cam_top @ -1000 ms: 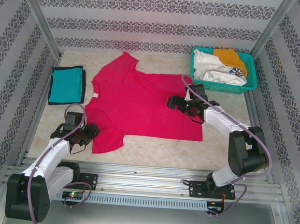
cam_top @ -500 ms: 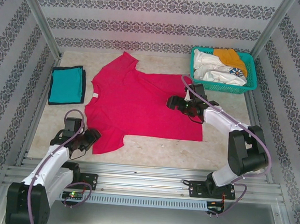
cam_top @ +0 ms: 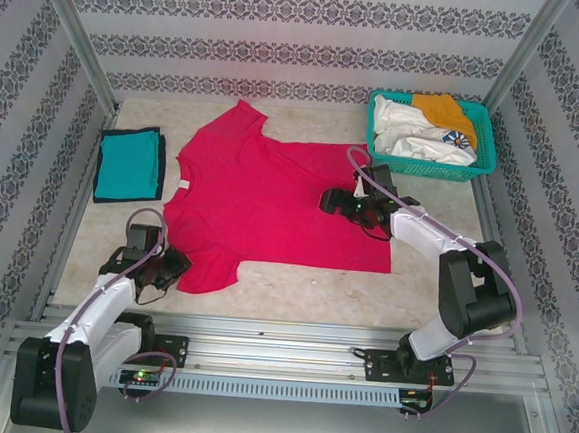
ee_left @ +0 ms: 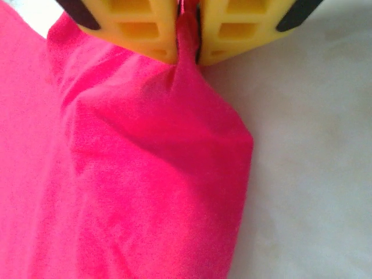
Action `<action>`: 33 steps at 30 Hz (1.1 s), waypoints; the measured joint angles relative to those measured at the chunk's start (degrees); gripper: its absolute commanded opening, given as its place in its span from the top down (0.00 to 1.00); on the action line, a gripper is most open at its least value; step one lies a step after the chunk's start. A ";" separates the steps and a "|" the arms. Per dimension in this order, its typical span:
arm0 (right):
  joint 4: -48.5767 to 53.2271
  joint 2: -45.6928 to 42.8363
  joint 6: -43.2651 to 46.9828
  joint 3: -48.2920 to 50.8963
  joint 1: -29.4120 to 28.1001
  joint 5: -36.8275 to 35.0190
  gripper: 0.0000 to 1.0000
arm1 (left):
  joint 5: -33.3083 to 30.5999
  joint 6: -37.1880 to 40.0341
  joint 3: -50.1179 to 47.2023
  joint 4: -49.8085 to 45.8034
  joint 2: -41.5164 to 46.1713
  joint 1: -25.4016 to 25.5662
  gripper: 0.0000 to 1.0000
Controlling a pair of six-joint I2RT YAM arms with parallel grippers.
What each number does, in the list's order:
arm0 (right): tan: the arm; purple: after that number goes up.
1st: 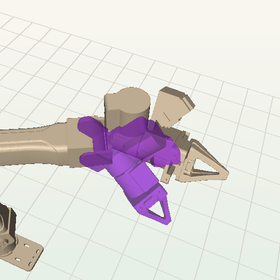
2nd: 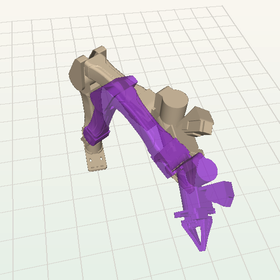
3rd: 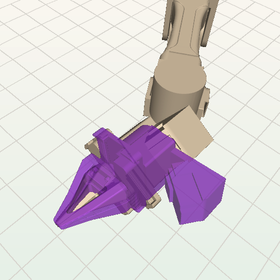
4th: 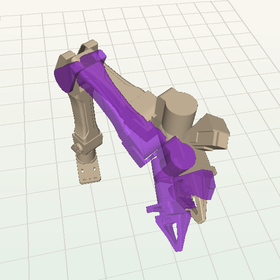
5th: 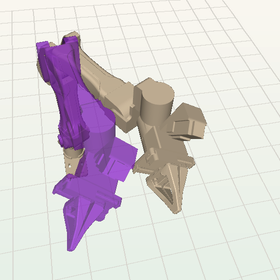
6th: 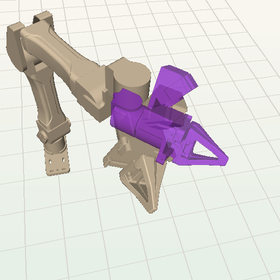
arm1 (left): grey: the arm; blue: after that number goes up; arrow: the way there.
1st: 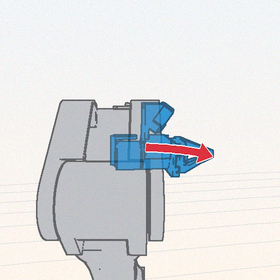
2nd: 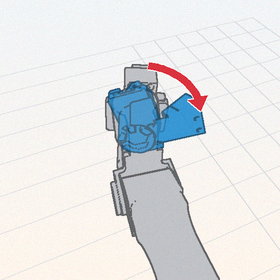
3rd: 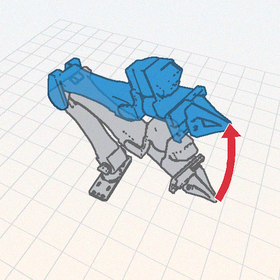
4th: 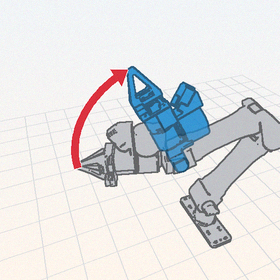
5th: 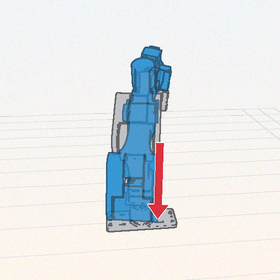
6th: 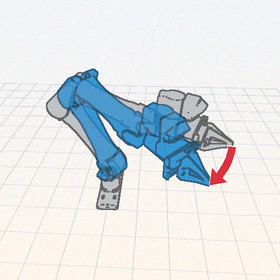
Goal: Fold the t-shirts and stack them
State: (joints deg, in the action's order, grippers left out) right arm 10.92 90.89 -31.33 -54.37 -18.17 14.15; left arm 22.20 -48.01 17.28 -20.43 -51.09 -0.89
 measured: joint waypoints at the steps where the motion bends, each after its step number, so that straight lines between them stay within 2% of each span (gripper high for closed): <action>1: 0.00 0.00 0.00 0.22 0.00 0.00 0.09 | 0.04 0.04 0.02 -0.07 0.35 0.00 1.00; 7: 0.44 -4.24 -1.88 3.30 0.02 -3.04 0.10 | 0.26 -0.48 0.04 -2.19 3.67 0.00 1.00; 14: 4.35 -18.73 -8.94 13.03 1.68 -11.08 0.13 | 1.73 -3.48 -0.04 -4.57 8.90 0.00 1.00; 17: 7.85 -24.59 -11.78 18.56 3.98 -13.75 0.17 | 1.79 -3.89 -0.04 -5.35 9.35 0.00 1.00; 21: 13.86 -29.62 -13.79 23.56 6.51 -14.97 0.33 | 1.79 -4.20 -0.02 -5.95 8.74 0.00 1.00; 26: 17.18 -29.53 -13.86 24.13 6.78 -14.75 0.50 | 1.66 -4.31 0.42 -5.95 6.40 0.00 1.00; 33: 17.55 -25.22 -13.88 24.13 6.78 -14.84 0.58 | 1.55 -4.07 2.27 -5.90 3.93 0.00 1.00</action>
State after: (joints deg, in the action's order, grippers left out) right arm 28.47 65.67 -45.21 -30.24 -11.40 -0.69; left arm 23.75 -52.07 19.55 -26.33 -47.16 -0.89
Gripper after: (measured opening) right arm 0.434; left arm 0.040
